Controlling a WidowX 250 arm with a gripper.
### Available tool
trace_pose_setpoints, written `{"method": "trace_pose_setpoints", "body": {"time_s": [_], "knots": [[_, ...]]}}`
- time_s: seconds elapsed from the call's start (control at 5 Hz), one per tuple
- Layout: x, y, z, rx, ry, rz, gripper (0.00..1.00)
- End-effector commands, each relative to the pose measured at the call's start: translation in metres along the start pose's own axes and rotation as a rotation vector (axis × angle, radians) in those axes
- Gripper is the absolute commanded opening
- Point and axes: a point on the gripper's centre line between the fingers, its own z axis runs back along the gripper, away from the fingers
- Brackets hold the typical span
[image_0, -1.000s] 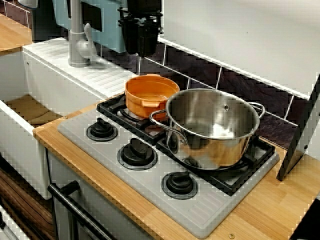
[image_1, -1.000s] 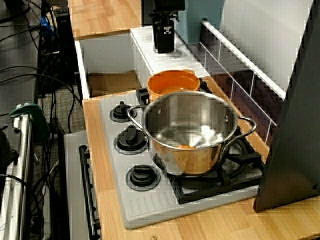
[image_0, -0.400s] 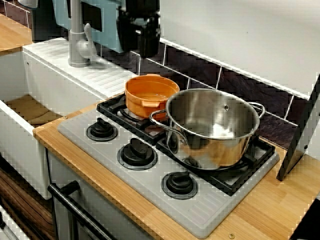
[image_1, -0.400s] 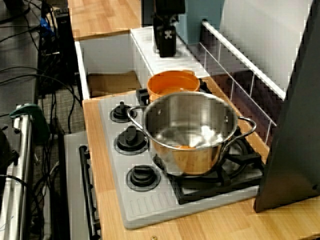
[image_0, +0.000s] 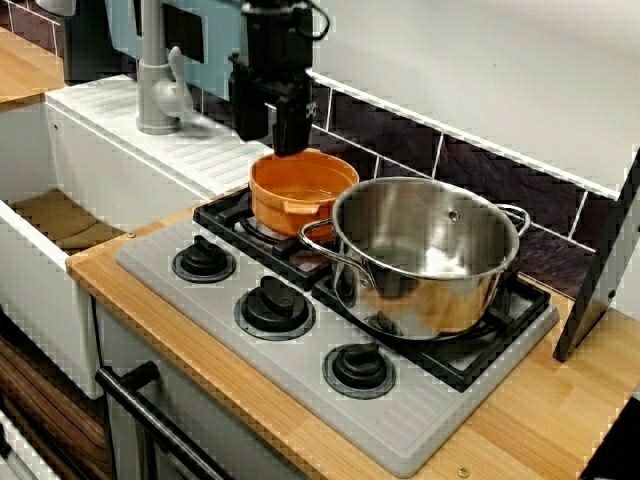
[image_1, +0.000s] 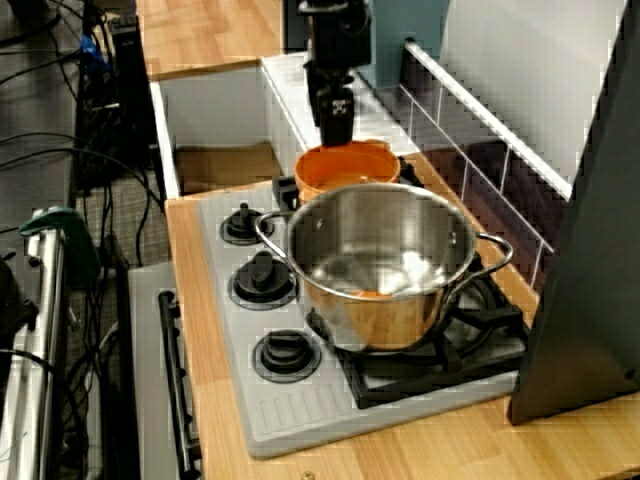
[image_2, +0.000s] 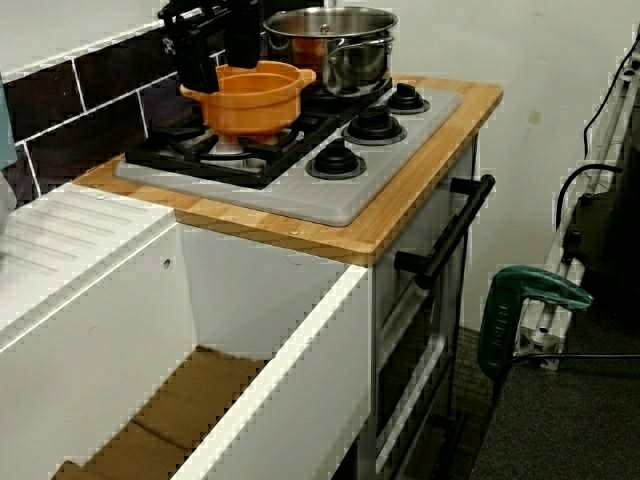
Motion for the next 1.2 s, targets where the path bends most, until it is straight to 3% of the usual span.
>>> {"method": "trace_pose_setpoints", "body": {"time_s": [0.0,0.2,0.4,1.0], "knots": [[-0.001,0.009,-0.018,0.032,-0.021,0.017,1.0],[-0.001,0.014,-0.023,0.025,-0.006,0.02,1.0],[0.0,0.014,-0.017,0.006,-0.016,0.017,0.0],[-0.002,0.009,0.005,-0.036,-0.029,0.031,0.0]]}}
